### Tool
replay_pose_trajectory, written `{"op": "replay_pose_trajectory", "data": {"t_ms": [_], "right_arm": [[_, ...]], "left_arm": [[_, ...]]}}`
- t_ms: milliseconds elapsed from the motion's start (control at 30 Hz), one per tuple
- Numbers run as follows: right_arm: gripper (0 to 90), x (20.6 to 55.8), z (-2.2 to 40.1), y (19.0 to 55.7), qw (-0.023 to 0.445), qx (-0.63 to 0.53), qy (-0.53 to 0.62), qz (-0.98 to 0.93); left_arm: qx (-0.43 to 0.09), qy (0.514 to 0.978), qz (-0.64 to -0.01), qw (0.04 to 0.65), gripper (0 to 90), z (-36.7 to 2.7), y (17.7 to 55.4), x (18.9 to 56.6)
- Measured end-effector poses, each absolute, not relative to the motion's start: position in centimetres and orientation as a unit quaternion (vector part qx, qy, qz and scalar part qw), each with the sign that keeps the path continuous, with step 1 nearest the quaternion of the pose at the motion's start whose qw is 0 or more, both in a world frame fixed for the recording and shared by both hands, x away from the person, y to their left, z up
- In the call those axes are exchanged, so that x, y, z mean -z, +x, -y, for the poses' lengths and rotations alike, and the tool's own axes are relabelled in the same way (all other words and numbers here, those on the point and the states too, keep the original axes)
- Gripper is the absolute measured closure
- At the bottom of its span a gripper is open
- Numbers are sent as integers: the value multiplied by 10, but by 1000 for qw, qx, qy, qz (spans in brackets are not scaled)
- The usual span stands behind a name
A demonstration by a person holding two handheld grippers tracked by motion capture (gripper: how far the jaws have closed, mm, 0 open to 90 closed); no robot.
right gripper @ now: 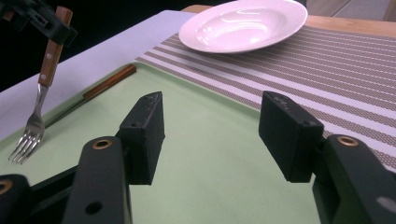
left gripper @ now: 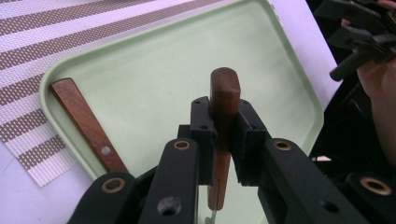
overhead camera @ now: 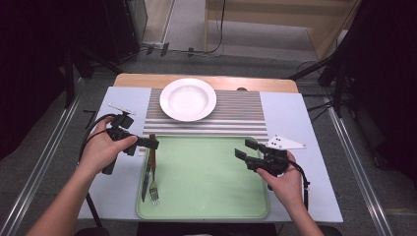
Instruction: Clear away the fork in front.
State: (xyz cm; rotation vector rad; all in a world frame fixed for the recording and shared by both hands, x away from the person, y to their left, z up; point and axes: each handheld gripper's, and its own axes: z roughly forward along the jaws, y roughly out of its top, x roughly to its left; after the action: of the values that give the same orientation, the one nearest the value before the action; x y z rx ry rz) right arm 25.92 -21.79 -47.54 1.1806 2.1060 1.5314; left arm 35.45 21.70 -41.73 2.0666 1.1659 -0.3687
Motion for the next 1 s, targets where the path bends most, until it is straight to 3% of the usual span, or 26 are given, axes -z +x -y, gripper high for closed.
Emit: {"op": "replay_pose_trajectory", "data": {"t_ms": [633,1000], "right_arm": [[402,480,225,257,146,-525,414,-729],[400,485,232,254,140,-523,421,-728]], "left_arm": [[139,770,-489,384,797,-206,371,447],[106,759,-498,405,789,-203,370,460]]}}
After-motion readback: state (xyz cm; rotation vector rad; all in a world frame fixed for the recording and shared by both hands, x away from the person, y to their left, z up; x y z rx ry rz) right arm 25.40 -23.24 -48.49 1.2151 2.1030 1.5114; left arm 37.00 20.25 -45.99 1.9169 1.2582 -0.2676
